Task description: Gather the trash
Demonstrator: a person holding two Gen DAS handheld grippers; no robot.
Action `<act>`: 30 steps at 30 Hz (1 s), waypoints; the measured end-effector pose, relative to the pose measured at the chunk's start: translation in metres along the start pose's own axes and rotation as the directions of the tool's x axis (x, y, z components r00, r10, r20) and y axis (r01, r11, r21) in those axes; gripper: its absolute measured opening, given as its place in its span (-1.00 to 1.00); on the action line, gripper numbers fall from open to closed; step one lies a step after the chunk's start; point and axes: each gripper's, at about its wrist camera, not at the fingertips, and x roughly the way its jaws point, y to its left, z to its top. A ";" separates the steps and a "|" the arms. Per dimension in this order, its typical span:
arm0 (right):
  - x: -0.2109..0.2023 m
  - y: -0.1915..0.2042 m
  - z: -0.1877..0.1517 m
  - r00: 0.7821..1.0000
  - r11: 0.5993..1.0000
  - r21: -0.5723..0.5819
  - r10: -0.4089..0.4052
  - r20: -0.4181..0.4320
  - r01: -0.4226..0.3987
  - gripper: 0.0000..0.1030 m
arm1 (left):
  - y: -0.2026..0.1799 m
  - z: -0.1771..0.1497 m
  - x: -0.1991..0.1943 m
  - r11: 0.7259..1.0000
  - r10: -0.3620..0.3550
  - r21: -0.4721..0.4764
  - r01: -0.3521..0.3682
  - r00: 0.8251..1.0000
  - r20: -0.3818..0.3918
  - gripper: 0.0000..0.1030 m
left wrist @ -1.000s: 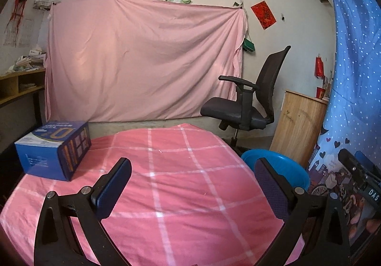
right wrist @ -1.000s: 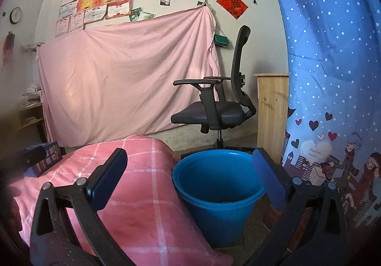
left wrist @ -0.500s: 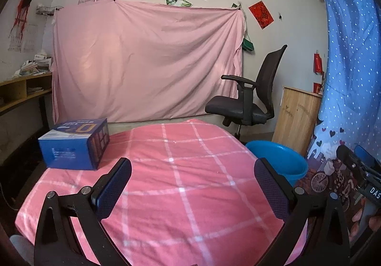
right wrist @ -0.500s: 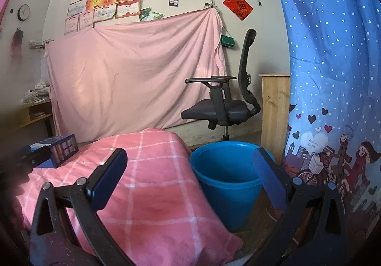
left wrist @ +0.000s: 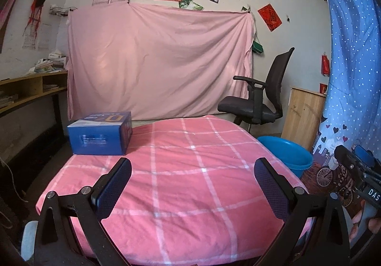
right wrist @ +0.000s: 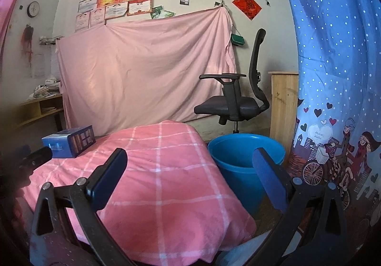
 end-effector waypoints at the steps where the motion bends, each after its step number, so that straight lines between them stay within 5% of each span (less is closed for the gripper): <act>1: -0.003 0.002 -0.001 1.000 1.000 -0.002 0.002 0.000 -0.002 1.00 | 0.001 -0.001 -0.003 1.000 0.002 0.001 -0.002 1.000 0.001 0.96; 30: -0.029 0.036 -0.030 1.000 0.997 -0.080 0.007 0.018 -0.006 1.00 | 0.008 -0.038 -0.035 0.999 0.047 0.001 -0.047 0.999 0.013 0.96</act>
